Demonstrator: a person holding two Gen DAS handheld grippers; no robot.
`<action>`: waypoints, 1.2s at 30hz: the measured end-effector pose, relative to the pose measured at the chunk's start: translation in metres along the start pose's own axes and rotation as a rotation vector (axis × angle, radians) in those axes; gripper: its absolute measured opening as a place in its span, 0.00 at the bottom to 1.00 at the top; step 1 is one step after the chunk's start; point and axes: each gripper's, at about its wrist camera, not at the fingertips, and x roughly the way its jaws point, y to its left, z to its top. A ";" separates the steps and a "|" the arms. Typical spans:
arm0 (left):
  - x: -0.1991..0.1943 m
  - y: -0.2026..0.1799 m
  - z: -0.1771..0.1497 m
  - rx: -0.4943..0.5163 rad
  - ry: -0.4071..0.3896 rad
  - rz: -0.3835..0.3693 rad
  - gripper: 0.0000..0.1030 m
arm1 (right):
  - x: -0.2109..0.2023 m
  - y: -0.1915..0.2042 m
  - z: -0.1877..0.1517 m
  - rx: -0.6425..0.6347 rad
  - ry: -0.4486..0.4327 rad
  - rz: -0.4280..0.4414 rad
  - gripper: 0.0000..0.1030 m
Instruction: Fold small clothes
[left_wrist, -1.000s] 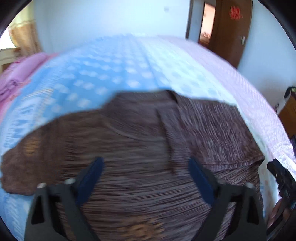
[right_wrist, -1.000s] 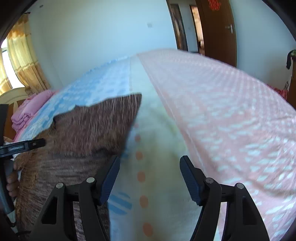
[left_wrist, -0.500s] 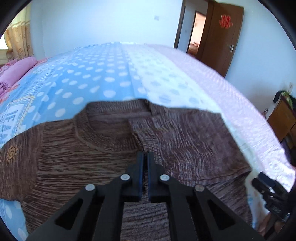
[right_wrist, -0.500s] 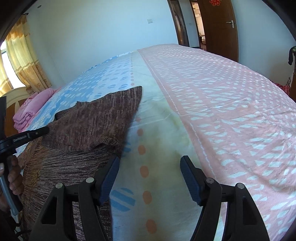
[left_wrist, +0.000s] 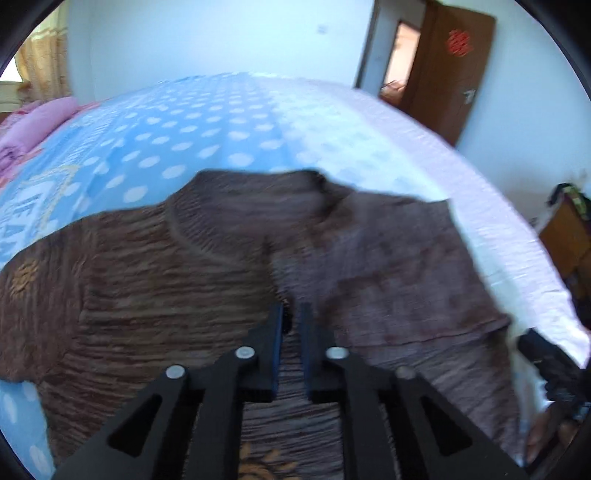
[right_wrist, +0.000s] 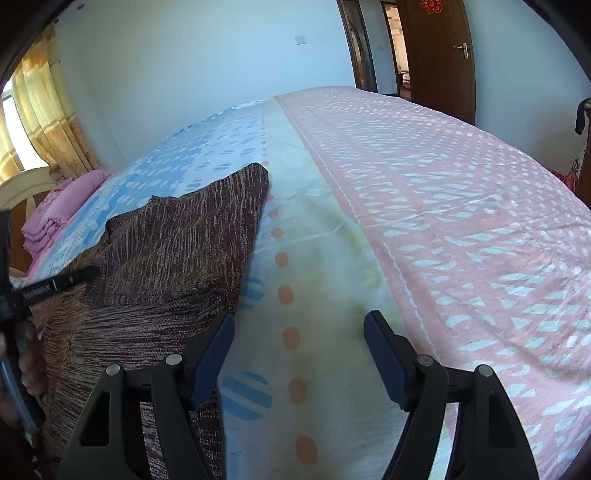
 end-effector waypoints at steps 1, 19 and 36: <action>-0.005 0.000 0.006 -0.003 -0.026 -0.002 0.39 | 0.001 0.002 0.000 -0.006 0.001 -0.006 0.72; 0.007 -0.022 0.026 0.121 -0.149 0.082 0.18 | 0.011 0.014 -0.001 -0.070 0.031 -0.047 0.81; 0.018 0.030 -0.003 0.073 0.015 0.361 0.60 | -0.003 0.088 0.035 -0.238 -0.048 0.020 0.81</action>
